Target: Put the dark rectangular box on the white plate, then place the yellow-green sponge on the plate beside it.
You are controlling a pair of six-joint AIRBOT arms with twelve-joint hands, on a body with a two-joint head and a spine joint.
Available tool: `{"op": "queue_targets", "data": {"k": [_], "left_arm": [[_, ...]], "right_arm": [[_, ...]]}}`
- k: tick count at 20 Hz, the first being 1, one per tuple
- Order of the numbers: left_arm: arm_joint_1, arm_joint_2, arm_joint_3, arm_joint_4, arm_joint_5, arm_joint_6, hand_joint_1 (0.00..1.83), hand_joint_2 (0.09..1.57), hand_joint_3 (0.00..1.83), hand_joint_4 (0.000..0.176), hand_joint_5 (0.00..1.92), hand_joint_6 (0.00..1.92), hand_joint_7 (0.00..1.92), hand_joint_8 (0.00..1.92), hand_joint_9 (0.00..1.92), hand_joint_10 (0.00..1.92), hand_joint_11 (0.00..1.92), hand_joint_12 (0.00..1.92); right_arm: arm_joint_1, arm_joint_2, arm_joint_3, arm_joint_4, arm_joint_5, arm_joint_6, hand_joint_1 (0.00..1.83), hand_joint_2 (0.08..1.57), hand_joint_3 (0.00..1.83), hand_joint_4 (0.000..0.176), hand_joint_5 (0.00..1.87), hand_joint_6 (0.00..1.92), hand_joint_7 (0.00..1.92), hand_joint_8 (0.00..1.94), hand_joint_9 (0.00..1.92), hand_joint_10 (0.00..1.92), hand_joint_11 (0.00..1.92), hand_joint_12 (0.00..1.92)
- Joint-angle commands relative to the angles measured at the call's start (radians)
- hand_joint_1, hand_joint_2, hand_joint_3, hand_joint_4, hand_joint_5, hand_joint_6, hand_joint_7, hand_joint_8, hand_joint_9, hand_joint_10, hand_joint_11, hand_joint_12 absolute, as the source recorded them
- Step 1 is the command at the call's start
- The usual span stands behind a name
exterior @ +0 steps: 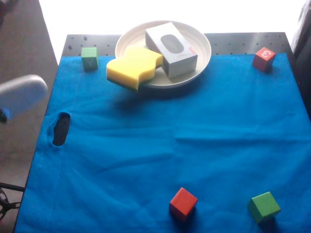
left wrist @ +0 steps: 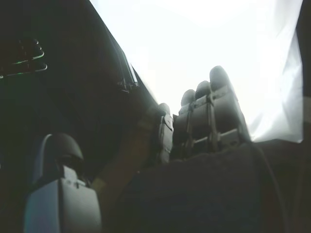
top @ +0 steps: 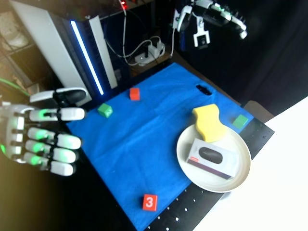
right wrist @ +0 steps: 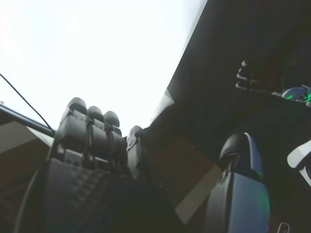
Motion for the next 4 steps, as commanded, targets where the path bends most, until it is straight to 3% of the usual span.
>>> {"op": "queue_targets", "data": {"k": [1,4], "left_arm": [[-0.009,-0.001,0.003,0.020,-0.134,-0.011,0.29,1.11,0.01,0.171,0.00,0.00,0.00,0.00,0.01,0.00,0.00,0.17],[-0.009,-0.001,0.010,0.020,-0.134,-0.034,0.30,1.11,0.00,0.168,0.00,0.00,0.00,0.00,0.01,0.00,0.00,0.26]], "right_arm": [[0.010,0.008,-0.002,0.011,0.128,0.007,0.64,0.87,0.01,0.176,0.10,0.02,0.06,0.00,0.00,0.00,0.00,0.00],[0.009,0.007,-0.003,0.011,0.128,0.007,0.59,0.85,0.00,0.176,0.12,0.01,0.06,0.00,0.00,0.00,0.00,0.00]]}}
